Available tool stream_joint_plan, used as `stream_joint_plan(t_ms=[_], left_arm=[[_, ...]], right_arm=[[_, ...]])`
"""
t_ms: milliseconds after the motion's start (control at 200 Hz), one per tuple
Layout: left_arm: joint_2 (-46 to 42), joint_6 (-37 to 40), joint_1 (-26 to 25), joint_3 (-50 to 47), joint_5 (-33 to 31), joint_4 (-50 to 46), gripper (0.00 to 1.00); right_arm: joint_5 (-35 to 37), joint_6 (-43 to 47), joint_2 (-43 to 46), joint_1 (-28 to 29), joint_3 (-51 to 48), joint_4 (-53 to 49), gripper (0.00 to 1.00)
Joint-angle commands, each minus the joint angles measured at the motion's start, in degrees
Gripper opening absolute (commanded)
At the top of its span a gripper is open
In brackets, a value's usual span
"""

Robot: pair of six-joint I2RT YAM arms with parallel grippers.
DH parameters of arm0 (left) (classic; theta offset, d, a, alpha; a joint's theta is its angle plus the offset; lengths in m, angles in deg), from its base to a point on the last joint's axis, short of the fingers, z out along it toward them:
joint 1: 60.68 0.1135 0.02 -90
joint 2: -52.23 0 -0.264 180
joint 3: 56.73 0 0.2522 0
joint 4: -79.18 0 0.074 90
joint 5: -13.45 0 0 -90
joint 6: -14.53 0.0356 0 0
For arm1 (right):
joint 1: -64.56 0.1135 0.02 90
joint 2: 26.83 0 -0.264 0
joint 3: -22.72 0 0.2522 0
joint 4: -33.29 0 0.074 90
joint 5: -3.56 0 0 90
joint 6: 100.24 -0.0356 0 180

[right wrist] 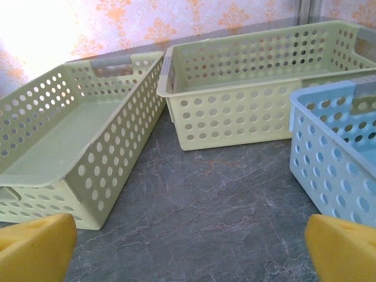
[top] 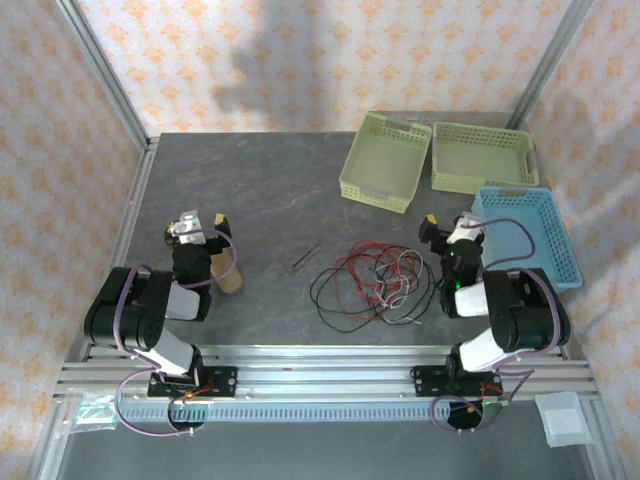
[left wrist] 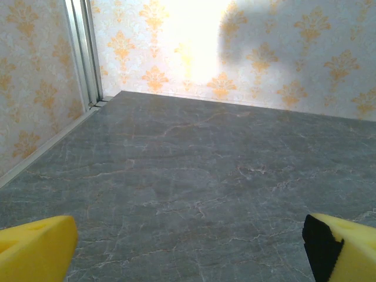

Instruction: Untangle the cables

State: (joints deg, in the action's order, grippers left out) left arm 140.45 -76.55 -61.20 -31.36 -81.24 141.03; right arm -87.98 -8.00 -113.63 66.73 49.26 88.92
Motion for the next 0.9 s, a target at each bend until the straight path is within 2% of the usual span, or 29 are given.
stream_joint_plan(t_ms=[0,626,746,801,866,896], left_arm=[[-0.19,0.07,0.51,0.79,1.26,-0.11,1.0],[-0.23,-0.09,0.5,0.56,0.21,0.42,1.0],[-2.17,2.53,-1.69,-3.35,0.82,6.58,1.0],[-4.09,4.6,-3.77,-4.88,-1.07,7.87,1.0],[-7.07,5.92,-5.92,-4.67,-4.35,5.14,1.0],[-8.93,6.09,-6.72,-3.84,-5.38,0.37,1.0]], right_arm=[[-0.25,0.42,-0.03,-0.41,0.85,0.3,1.0],[-0.47,0.14,0.0,-0.68,0.79,0.22,1.0],[-2.2,1.01,1.09,-0.58,0.33,0.36,1.0],[-1.87,1.22,3.08,-0.34,0.05,-0.57,1.0],[-1.07,0.85,6.34,-0.24,-0.5,-2.6,1.0],[-0.81,0.51,8.07,-0.16,-0.54,-3.98,1.0]])
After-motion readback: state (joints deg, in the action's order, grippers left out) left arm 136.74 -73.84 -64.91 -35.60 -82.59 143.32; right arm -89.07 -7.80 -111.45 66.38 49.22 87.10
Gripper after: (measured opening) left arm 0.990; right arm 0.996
